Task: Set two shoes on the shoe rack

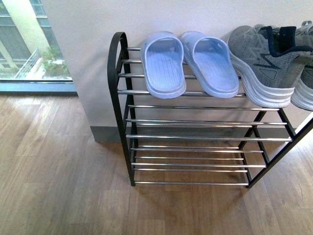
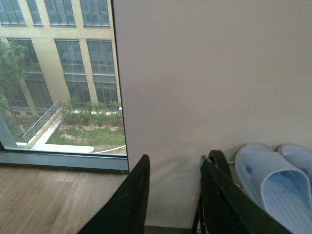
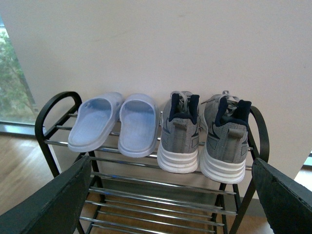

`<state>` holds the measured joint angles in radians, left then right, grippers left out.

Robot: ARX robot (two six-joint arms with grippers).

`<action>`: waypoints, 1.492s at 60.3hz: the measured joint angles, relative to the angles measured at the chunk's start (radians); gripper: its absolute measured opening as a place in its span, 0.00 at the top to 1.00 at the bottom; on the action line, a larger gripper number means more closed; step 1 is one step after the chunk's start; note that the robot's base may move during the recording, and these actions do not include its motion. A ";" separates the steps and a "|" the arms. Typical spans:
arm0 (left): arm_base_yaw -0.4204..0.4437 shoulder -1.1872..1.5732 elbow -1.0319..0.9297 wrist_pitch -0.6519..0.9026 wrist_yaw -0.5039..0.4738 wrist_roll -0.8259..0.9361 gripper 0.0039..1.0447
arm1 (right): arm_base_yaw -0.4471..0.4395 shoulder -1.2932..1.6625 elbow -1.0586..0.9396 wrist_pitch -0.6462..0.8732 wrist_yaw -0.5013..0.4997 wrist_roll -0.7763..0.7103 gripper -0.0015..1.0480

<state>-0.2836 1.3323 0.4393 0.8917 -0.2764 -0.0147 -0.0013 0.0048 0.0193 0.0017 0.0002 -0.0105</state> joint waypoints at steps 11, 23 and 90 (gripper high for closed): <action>0.060 -0.108 -0.123 0.006 0.057 0.004 0.99 | 0.000 0.000 0.000 0.000 0.000 0.000 0.09; 0.116 -0.232 -0.225 -0.011 0.115 0.004 0.99 | 0.000 0.000 0.000 0.000 0.000 0.000 0.09; 0.280 -0.938 -0.425 -0.499 0.276 0.006 0.99 | 0.000 0.000 0.000 0.000 0.000 0.000 0.09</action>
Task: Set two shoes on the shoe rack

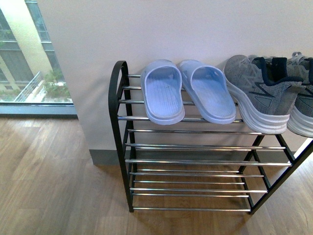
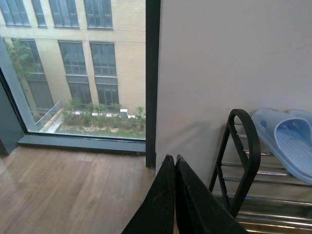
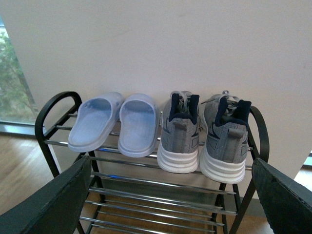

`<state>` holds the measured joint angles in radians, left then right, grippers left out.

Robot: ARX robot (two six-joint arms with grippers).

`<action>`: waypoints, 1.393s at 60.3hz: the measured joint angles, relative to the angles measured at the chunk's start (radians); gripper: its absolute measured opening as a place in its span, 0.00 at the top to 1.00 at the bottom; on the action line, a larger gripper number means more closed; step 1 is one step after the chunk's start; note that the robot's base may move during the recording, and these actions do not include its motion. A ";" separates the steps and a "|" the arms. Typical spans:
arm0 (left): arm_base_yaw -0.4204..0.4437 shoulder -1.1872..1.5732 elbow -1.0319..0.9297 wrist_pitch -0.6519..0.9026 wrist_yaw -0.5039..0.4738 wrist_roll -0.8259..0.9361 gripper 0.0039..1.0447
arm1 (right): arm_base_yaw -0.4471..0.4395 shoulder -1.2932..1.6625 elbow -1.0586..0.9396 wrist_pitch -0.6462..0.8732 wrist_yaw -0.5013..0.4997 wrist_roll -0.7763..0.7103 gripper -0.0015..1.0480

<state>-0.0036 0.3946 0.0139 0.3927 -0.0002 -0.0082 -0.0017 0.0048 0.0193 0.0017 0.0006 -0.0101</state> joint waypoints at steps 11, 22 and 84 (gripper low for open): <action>0.000 -0.080 0.000 -0.078 0.000 0.000 0.99 | 0.000 0.000 0.000 0.000 0.000 0.000 0.09; 0.000 -0.167 0.000 -0.163 0.000 0.000 0.99 | 0.000 0.000 0.000 0.000 0.000 0.000 0.09; 0.001 -0.379 0.000 -0.393 0.000 0.000 0.08 | 0.000 0.000 0.000 0.000 0.000 0.000 0.09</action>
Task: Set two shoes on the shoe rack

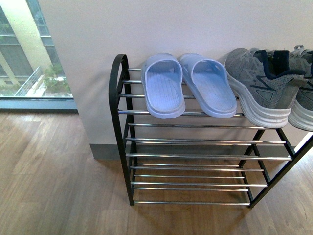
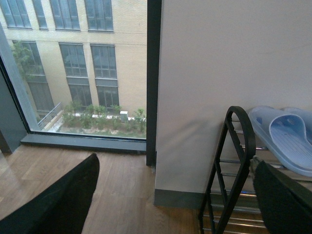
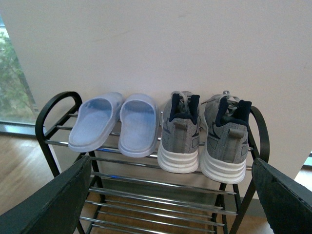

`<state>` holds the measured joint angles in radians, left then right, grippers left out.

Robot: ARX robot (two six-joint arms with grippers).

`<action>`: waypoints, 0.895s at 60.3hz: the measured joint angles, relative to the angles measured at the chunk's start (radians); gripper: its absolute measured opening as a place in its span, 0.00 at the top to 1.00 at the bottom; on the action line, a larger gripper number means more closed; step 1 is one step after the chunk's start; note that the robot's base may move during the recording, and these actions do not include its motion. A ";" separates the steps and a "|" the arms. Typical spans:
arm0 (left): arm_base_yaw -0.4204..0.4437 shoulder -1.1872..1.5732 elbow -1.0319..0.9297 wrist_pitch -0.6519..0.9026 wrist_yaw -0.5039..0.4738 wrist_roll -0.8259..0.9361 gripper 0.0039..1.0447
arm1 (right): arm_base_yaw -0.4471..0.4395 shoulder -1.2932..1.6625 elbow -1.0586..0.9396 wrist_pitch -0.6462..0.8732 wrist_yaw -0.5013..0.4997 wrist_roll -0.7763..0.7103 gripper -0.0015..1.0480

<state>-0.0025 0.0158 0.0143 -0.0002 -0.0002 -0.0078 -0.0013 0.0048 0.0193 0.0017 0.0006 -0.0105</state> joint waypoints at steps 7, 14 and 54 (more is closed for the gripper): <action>0.000 0.000 0.000 0.000 0.000 0.002 0.09 | 0.000 0.000 0.000 0.000 0.000 0.000 0.09; 0.000 0.000 0.000 0.000 0.000 0.002 0.09 | 0.000 0.000 0.000 0.000 0.000 0.000 0.09; 0.000 0.000 0.000 0.000 0.000 0.003 0.09 | 0.000 0.000 0.000 0.000 0.000 0.000 0.09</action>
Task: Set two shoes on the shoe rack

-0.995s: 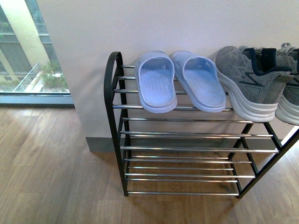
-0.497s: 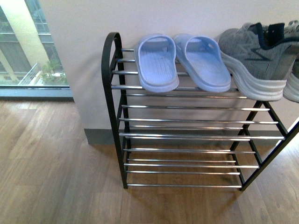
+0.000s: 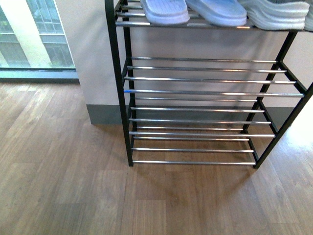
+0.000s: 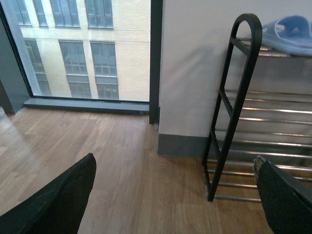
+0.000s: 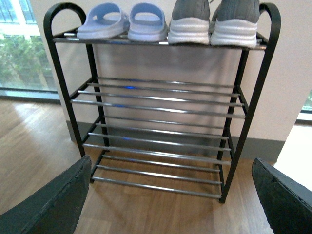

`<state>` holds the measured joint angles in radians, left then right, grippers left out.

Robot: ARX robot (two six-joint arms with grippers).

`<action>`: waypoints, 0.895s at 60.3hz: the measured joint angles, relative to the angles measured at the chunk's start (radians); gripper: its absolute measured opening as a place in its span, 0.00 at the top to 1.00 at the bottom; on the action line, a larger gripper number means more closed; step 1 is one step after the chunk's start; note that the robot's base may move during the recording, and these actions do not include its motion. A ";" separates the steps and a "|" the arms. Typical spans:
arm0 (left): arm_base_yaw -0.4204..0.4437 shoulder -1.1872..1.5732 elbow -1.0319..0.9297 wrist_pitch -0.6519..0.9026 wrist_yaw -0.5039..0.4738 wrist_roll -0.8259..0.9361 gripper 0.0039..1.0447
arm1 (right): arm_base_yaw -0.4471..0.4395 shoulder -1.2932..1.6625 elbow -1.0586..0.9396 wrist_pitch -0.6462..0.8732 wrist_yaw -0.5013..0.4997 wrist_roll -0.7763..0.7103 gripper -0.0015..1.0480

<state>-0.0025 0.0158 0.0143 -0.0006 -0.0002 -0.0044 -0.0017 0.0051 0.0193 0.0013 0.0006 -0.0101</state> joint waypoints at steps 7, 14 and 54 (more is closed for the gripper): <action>0.000 0.000 0.000 0.000 0.000 0.000 0.09 | 0.000 0.000 0.000 0.000 0.000 0.000 0.09; 0.000 0.000 0.000 0.000 0.000 0.000 0.09 | 0.000 0.000 0.000 0.000 0.000 0.000 0.09; 0.000 0.000 0.000 0.000 0.000 0.000 0.09 | 0.000 0.000 0.000 0.000 0.000 0.000 0.09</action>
<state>-0.0025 0.0158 0.0143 -0.0006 -0.0006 -0.0048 -0.0017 0.0048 0.0193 0.0013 0.0002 -0.0101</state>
